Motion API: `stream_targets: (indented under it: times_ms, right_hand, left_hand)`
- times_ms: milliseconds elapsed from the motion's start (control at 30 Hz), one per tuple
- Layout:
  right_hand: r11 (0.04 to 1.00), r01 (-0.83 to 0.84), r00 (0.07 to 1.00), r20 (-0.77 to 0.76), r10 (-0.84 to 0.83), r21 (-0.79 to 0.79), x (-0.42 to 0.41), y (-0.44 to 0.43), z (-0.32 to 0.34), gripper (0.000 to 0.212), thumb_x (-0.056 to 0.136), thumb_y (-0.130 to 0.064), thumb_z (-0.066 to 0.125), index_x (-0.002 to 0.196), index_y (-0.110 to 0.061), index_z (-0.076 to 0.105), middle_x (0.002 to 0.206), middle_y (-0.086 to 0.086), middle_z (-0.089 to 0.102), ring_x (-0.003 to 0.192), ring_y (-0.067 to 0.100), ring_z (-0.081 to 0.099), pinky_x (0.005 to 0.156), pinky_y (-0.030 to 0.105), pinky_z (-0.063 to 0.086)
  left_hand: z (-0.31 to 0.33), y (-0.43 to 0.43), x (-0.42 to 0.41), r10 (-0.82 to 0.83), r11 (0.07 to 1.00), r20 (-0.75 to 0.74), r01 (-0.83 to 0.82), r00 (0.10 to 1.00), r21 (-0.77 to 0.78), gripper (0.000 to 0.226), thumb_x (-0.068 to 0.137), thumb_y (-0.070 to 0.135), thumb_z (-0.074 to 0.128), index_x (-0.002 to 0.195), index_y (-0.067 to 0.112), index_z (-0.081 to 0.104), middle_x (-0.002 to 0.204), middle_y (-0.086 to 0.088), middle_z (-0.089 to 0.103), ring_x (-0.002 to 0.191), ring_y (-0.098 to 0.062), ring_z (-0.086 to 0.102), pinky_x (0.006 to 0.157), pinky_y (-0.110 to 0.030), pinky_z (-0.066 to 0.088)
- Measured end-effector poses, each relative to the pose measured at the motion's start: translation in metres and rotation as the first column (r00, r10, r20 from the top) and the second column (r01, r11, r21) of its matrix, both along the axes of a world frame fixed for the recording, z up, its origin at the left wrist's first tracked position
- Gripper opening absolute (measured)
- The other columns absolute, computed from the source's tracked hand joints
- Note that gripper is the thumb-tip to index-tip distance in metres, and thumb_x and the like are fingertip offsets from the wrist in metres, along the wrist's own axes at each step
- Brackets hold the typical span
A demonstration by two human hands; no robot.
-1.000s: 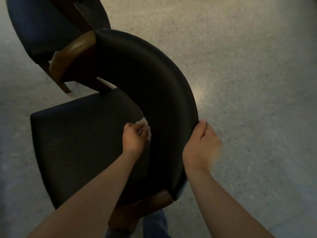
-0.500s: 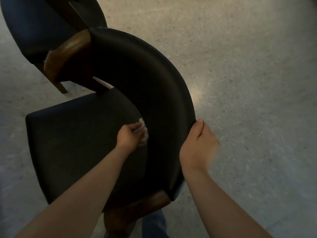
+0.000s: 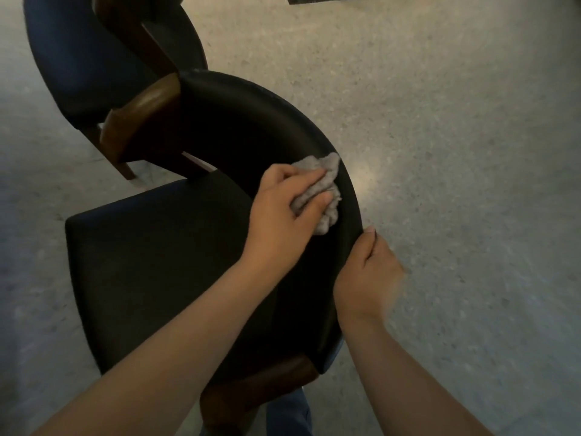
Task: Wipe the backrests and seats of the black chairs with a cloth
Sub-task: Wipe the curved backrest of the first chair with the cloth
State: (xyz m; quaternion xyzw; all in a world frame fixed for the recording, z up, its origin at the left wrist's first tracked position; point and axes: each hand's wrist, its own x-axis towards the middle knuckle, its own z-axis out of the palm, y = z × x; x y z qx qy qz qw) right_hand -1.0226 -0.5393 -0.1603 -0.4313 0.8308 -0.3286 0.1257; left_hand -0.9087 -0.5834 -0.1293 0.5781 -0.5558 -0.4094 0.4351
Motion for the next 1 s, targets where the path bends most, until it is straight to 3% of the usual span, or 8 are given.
stream_targets:
  times_ms: [233,400,500,533,667,767,900,1000]
  right_hand:
    - [1.000,-0.003,1.000,-0.013,0.003,-0.005,-0.001,0.001,-0.001,0.040,0.103,-0.025,0.037,0.068,-0.014,0.053,0.060,0.002,0.054,0.051,0.020,0.048,0.047,0.027,0.024]
    - [0.999,-0.002,1.000,-0.016,0.002,-0.034,-0.001,0.001,-0.005,0.046,0.102,-0.030,0.034,0.071,-0.008,0.060,0.064,0.010,0.062,0.052,0.024,0.053,0.052,0.029,0.032]
    - [1.000,0.003,1.000,-0.023,-0.004,-0.028,0.000,0.001,-0.005,0.050,0.100,-0.034,0.030,0.072,-0.007,0.061,0.065,0.010,0.063,0.054,0.025,0.055,0.052,0.030,0.034]
    - [1.000,0.004,1.000,-0.021,-0.004,-0.026,0.000,0.001,-0.005,0.049,0.101,-0.033,0.031,0.072,-0.007,0.060,0.064,0.009,0.062,0.053,0.025,0.054,0.052,0.030,0.034]
    - [1.000,0.009,1.000,-0.023,-0.009,-0.011,-0.001,0.001,-0.004,0.042,0.103,-0.026,0.038,0.067,-0.013,0.056,0.058,0.001,0.054,0.048,0.017,0.047,0.048,0.027,0.028]
    - [1.000,0.005,1.000,-0.023,-0.005,-0.013,-0.001,0.001,-0.003,0.041,0.103,-0.024,0.039,0.064,-0.016,0.051,0.053,-0.006,0.046,0.045,0.009,0.043,0.045,0.023,0.023]
    - [1.000,-0.001,1.000,-0.027,0.001,0.004,0.000,0.000,-0.003,0.042,0.103,-0.024,0.039,0.063,-0.016,0.048,0.051,-0.010,0.042,0.044,0.005,0.040,0.044,0.023,0.021]
    - [1.000,-0.008,0.999,-0.039,0.008,0.000,0.000,0.001,-0.003,0.043,0.104,-0.024,0.037,0.063,-0.015,0.047,0.051,-0.010,0.041,0.043,0.005,0.039,0.044,0.023,0.020]
  left_hand:
    - [-0.013,-0.016,-0.016,-0.130,0.972,0.271,0.177,0.954,-0.154,0.041,0.090,0.021,0.068,0.129,0.011,0.061,0.115,0.001,0.041,0.100,-0.005,0.045,0.090,-0.006,0.038]
    - [-0.018,-0.021,-0.018,-0.075,0.973,0.294,0.134,0.953,-0.186,0.037,0.088,0.021,0.071,0.121,0.007,0.064,0.109,0.009,0.038,0.097,0.010,0.042,0.088,-0.003,0.036]
    - [-0.015,-0.027,-0.021,-0.060,0.981,0.341,0.118,0.938,-0.152,0.026,0.090,0.028,0.068,0.113,0.016,0.067,0.114,-0.003,0.050,0.100,-0.007,0.051,0.086,-0.019,0.046]
    - [-0.015,-0.028,-0.021,-0.048,0.986,0.341,0.100,0.939,-0.136,0.024,0.091,0.030,0.066,0.112,0.018,0.067,0.118,-0.006,0.052,0.100,-0.013,0.052,0.085,-0.022,0.046]
    - [-0.017,-0.017,-0.014,0.104,0.993,0.240,-0.086,0.965,-0.086,0.030,0.092,0.028,0.065,0.119,0.017,0.062,0.115,0.013,0.039,0.096,0.006,0.047,0.088,-0.001,0.036]
    - [-0.022,-0.007,-0.003,0.135,0.990,0.254,-0.119,0.958,-0.079,0.031,0.091,0.025,0.066,0.120,0.016,0.063,0.116,0.013,0.037,0.099,0.011,0.043,0.091,0.003,0.032]
    - [-0.007,-0.015,-0.007,0.150,0.984,0.197,-0.126,0.969,-0.128,0.029,0.090,0.025,0.068,0.118,0.015,0.064,0.115,0.012,0.039,0.103,0.016,0.041,0.091,0.001,0.033]
    - [0.002,-0.030,-0.022,0.064,0.979,0.207,-0.021,0.976,-0.205,0.028,0.088,0.022,0.071,0.114,0.014,0.067,0.112,0.005,0.045,0.100,0.003,0.049,0.090,-0.011,0.044]
